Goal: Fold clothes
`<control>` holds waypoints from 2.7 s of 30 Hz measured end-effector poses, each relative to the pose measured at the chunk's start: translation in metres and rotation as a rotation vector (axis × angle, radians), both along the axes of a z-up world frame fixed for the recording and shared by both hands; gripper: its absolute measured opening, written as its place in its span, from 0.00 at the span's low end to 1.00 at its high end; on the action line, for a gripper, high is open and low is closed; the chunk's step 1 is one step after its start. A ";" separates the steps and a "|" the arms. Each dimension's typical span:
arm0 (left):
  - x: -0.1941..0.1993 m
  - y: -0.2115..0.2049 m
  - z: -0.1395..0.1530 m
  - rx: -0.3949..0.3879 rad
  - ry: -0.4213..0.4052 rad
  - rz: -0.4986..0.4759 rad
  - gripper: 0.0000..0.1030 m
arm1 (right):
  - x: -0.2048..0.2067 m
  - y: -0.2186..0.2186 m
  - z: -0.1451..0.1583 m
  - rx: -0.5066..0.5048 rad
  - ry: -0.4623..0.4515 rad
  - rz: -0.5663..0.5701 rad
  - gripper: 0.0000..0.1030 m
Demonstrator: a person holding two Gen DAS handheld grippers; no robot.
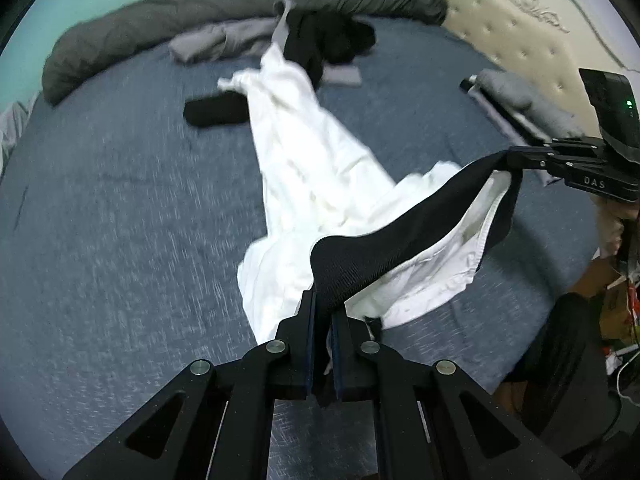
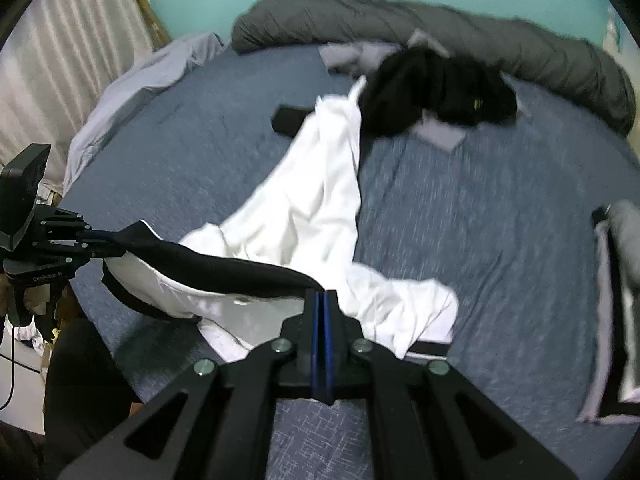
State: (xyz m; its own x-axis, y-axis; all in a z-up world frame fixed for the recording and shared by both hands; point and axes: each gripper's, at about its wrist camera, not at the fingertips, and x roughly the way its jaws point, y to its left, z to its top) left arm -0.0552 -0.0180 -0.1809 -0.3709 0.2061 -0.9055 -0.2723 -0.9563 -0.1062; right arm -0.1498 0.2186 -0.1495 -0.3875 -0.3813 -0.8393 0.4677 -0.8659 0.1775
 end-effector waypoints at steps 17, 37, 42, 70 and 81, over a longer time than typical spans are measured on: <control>-0.013 -0.012 -0.054 -0.099 -0.040 -0.034 0.43 | -0.021 -0.013 -0.057 0.048 -0.035 -0.017 0.03; -0.027 0.014 -0.094 -0.144 -0.056 -0.164 0.40 | 0.005 0.001 -0.076 0.117 -0.022 -0.102 0.32; -0.035 0.012 -0.092 -0.128 -0.064 -0.132 0.35 | 0.002 -0.002 -0.080 0.110 -0.046 -0.127 0.32; -0.030 0.008 -0.064 -0.056 -0.034 -0.058 0.06 | 0.003 0.016 -0.064 0.092 -0.003 -0.180 0.03; -0.027 0.004 0.104 -0.120 0.275 -0.009 0.06 | 0.006 0.016 0.084 0.040 0.276 -0.178 0.02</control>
State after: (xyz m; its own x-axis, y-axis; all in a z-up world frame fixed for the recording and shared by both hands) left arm -0.0821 -0.0143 -0.0770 -0.6041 0.1080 -0.7895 -0.2833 -0.9552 0.0861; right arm -0.1439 0.2343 -0.0651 -0.6600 -0.2557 -0.7064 0.3340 -0.9421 0.0290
